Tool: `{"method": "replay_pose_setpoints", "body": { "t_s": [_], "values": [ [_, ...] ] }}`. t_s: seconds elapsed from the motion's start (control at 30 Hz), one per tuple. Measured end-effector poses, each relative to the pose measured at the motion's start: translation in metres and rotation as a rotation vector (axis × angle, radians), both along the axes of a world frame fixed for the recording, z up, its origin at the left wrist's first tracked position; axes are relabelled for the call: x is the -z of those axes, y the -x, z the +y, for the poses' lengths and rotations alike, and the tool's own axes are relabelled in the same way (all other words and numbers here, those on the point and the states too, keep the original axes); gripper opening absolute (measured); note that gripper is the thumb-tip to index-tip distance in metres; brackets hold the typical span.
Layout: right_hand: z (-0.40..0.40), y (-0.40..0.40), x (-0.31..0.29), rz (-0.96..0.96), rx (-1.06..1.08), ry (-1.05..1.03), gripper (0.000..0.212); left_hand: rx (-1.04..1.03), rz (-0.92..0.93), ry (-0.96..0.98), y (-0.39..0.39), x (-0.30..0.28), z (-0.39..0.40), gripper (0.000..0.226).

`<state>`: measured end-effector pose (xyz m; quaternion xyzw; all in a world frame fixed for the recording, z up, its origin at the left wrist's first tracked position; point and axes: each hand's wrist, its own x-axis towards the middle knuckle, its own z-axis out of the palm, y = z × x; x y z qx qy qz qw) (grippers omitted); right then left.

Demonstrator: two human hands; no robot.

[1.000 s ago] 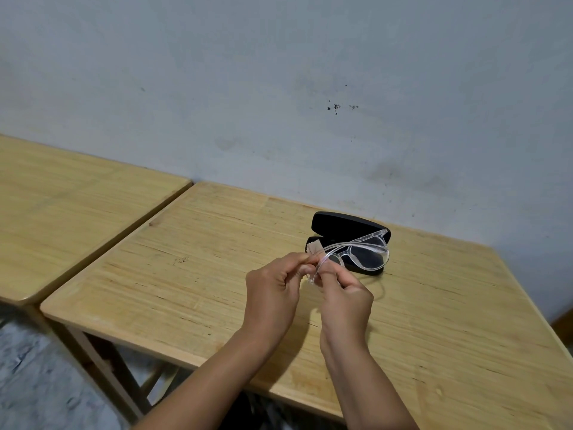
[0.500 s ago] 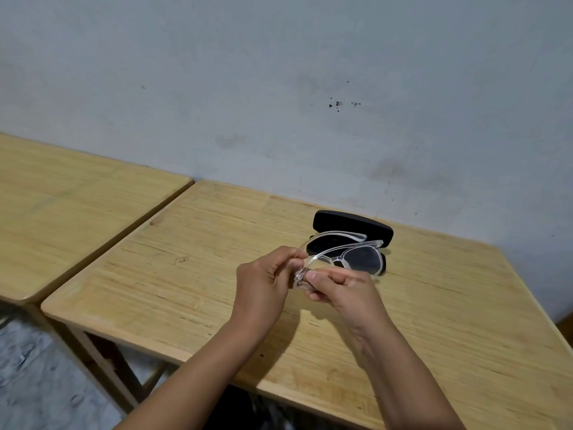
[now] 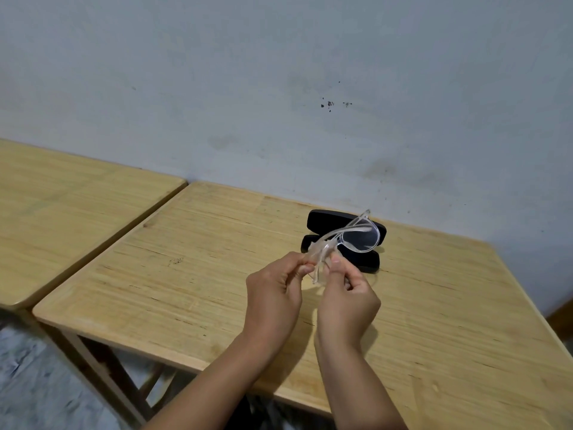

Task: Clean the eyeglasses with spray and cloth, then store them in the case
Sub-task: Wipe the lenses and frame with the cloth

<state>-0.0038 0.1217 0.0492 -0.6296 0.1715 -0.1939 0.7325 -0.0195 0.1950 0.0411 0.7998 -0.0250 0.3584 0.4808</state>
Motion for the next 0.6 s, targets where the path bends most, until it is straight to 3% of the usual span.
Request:
{"method": "replay_pose_setpoints", "body": {
  "t_s": [0.17,0.33,0.6],
  "values": [
    [0.003,-0.001,-0.002,0.011,-0.023,-0.078,0.013,0.024,-0.029,-0.039,0.001,0.002,-0.001,0.017],
    [-0.001,0.002,-0.006,0.018,-0.220,-0.077,0.029,0.017,-0.028,-0.041,-0.003,0.001,0.009,0.023],
    [-0.012,0.001,-0.009,0.032,-0.450,0.031,0.030,0.039,-0.014,-0.014,-0.009,0.004,0.018,0.025]
  ]
}}
